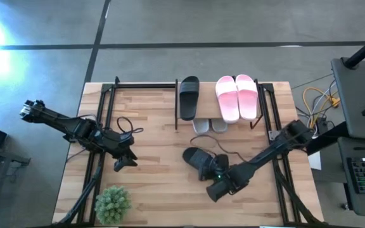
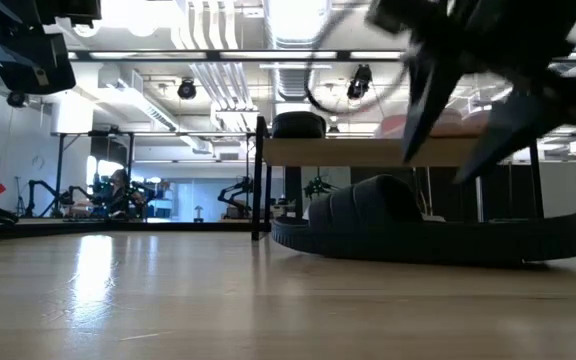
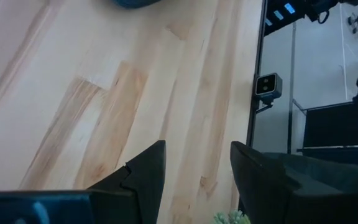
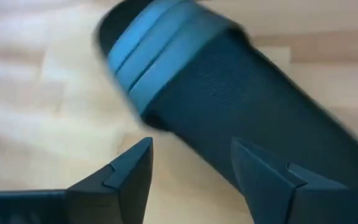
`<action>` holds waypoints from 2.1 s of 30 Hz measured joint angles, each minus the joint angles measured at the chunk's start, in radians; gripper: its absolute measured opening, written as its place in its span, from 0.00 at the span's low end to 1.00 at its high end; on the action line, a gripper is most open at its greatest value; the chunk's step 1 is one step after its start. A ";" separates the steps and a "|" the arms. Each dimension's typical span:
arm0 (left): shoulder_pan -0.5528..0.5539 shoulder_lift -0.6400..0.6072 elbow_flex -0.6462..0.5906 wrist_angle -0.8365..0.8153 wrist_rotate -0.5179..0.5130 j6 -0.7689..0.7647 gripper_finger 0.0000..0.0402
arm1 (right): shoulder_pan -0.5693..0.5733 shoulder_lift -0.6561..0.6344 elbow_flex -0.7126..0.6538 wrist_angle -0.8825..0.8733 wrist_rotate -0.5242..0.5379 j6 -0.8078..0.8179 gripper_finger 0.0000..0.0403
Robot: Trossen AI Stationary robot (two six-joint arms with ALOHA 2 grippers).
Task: Pick and place slides into the shelf
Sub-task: Put the black slide on the shelf
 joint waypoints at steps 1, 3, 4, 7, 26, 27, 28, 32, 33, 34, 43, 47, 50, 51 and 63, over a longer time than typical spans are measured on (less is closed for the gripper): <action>0.000 0.002 0.000 0.004 0.000 0.000 0.41 | 0.009 -0.005 0.012 -0.013 0.006 -0.056 0.52; 0.000 0.002 0.000 0.002 0.000 0.003 0.41 | 0.026 -0.013 0.048 -0.046 0.035 -0.234 0.52; 0.000 0.002 0.000 0.002 0.000 0.003 0.41 | 0.033 -0.014 0.075 -0.063 0.047 -0.348 0.52; 0.000 0.004 0.000 0.003 0.000 0.004 0.41 | 0.053 -0.014 0.153 -0.100 0.056 -0.778 0.51; 0.000 0.013 0.000 0.004 -0.050 -0.003 0.41 | -0.017 -0.009 0.055 -0.150 0.093 -2.086 0.52; 0.000 0.013 0.000 0.003 -0.050 -0.005 0.41 | -0.017 -0.008 0.045 -0.132 0.126 -2.102 0.52; 0.000 0.013 0.000 0.004 -0.051 -0.012 0.41 | -0.017 -0.008 0.038 -0.117 0.161 -2.112 0.52; 0.000 0.016 0.000 0.003 -0.073 -0.030 0.41 | -0.021 -0.008 0.023 -0.061 0.187 -2.130 0.51; 0.000 0.016 0.000 0.004 -0.075 -0.031 0.41 | -0.021 -0.008 0.017 -0.042 0.172 -2.132 0.51; 0.000 0.016 0.000 0.004 -0.077 -0.032 0.41 | -0.021 -0.008 0.011 -0.022 0.160 -2.135 0.51; 0.000 0.017 0.000 0.004 -0.098 -0.054 0.41 | -0.026 -0.008 -0.031 0.169 0.157 -2.230 0.51; -0.001 0.017 0.000 0.004 -0.098 -0.055 0.41 | -0.033 -0.008 -0.055 0.194 0.156 -2.234 0.51; -0.001 0.017 0.000 0.004 -0.099 -0.055 0.41 | -0.045 -0.004 -0.068 0.194 0.156 -2.232 0.51; -0.001 0.017 0.000 0.004 -0.100 -0.055 0.41 | -0.051 -0.003 -0.071 0.196 0.155 -2.231 0.51; 0.000 0.023 0.000 0.004 -0.106 -0.055 0.41 | -0.134 -0.003 -0.092 0.268 0.058 -2.227 0.23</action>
